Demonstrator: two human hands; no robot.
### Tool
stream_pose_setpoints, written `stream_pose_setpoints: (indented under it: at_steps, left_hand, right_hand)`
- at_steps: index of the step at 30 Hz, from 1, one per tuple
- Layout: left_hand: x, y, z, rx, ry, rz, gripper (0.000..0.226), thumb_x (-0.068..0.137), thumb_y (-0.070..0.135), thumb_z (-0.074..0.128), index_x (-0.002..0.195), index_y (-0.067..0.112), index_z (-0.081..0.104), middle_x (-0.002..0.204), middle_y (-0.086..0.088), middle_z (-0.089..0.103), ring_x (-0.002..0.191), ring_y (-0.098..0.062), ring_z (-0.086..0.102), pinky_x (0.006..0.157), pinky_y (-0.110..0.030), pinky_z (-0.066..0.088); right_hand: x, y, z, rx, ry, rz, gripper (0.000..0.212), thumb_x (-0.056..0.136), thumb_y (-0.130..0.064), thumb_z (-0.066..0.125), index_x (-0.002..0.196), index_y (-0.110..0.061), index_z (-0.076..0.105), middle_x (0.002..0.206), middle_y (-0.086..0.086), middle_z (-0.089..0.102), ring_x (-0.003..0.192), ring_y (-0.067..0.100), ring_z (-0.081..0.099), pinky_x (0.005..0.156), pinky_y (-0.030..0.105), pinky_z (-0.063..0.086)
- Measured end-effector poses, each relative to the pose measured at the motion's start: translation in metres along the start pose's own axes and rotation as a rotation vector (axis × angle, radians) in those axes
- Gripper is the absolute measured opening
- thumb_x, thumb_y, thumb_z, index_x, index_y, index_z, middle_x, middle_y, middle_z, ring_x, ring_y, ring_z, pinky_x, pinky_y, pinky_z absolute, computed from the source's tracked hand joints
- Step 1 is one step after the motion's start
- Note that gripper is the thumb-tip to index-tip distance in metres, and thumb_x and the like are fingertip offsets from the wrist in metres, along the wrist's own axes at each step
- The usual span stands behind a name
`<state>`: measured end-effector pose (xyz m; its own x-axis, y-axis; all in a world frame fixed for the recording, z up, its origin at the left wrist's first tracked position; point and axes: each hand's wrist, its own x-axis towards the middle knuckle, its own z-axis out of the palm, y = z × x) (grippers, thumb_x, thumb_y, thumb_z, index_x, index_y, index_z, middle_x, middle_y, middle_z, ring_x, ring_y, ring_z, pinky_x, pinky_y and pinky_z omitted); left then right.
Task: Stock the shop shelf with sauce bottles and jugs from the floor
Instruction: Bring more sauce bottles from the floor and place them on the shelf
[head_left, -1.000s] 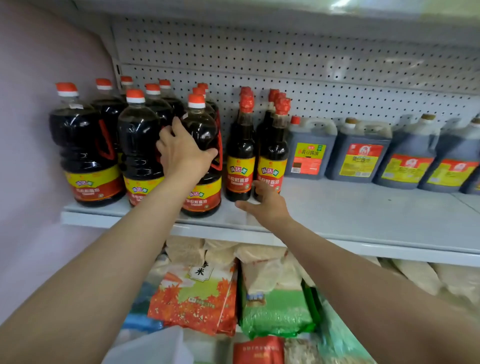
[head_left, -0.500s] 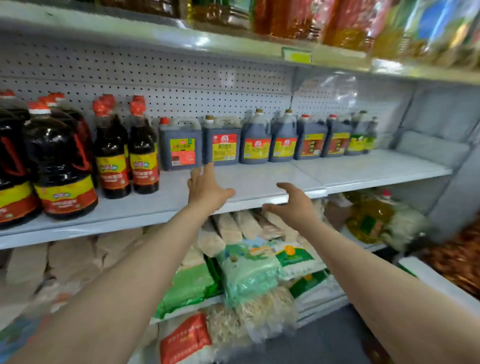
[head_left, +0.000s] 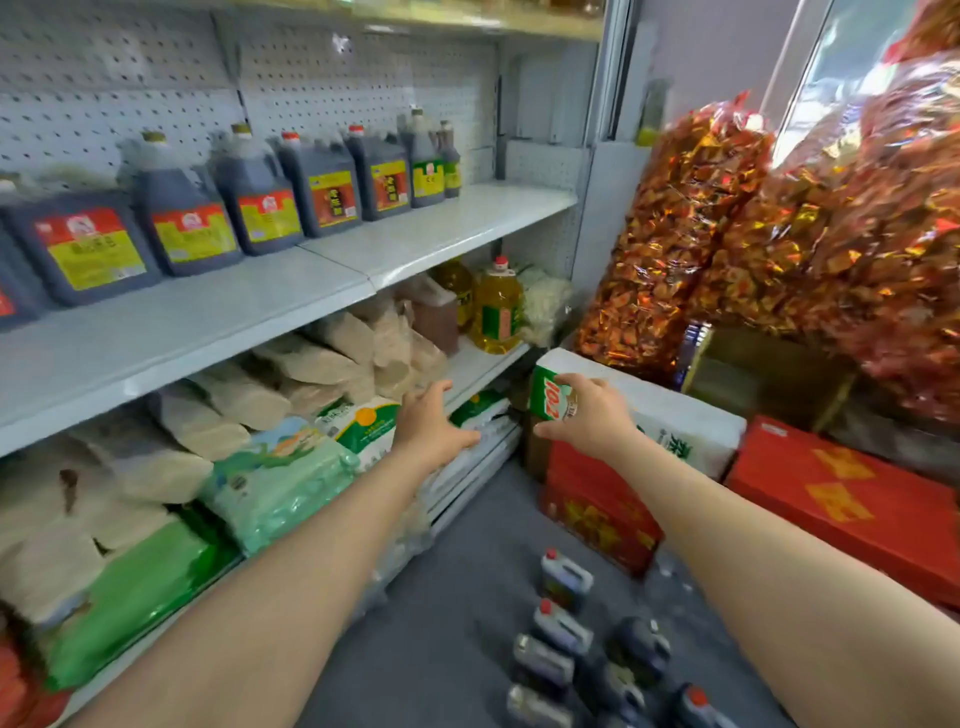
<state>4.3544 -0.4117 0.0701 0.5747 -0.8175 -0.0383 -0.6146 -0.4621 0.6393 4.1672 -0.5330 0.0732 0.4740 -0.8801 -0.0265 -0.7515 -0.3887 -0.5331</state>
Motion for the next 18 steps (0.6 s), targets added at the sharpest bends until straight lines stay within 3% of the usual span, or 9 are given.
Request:
stream_pose_setpoints:
  at_steps: [6,10,14,18]
  left_hand:
    - [0.024,0.021,0.082,0.057,-0.201,0.061,0.089,0.074,0.035,0.082,0.149,0.027,0.036,0.148,-0.01,0.034,0.13,-0.031,0.044,0.107,-0.041,0.042]
    - [0.052,0.024,0.125,0.075,-0.312,0.119,0.087,0.078,0.035,0.082,0.15,0.025,0.035,0.15,-0.009,0.034,0.135,-0.029,0.041,0.108,-0.039,0.039]
    - [0.081,0.017,0.163,0.072,-0.434,0.137,0.084,0.082,0.037,0.079,0.151,0.025,0.032,0.15,-0.008,0.031,0.131,-0.029,0.044,0.099,-0.043,0.048]
    - [0.108,-0.006,0.199,0.111,-0.537,0.124,0.081,0.083,0.04,0.077,0.15,0.028,0.033,0.151,-0.008,0.031,0.133,-0.031,0.042,0.104,-0.045,0.045]
  right_hand:
    - [-0.01,0.077,0.011,0.017,-0.001,0.222,0.088,0.069,-0.056,0.083,0.145,-0.033,0.044,0.147,0.013,0.044,0.138,0.035,0.035,0.111,0.048,0.039]
    - [-0.005,0.109,0.022,0.019,-0.011,0.336,0.089,0.071,-0.055,0.083,0.147,-0.03,0.042,0.15,0.012,0.041,0.14,0.034,0.033,0.112,0.046,0.037]
    - [0.013,0.138,0.042,0.028,-0.055,0.451,0.088,0.076,-0.052,0.081,0.149,-0.029,0.039,0.149,0.012,0.04,0.138,0.034,0.035,0.104,0.042,0.041]
    - [0.026,0.163,0.079,0.1,-0.106,0.574,0.084,0.08,-0.05,0.079,0.149,-0.026,0.039,0.15,0.01,0.039,0.139,0.033,0.036,0.105,0.044,0.042]
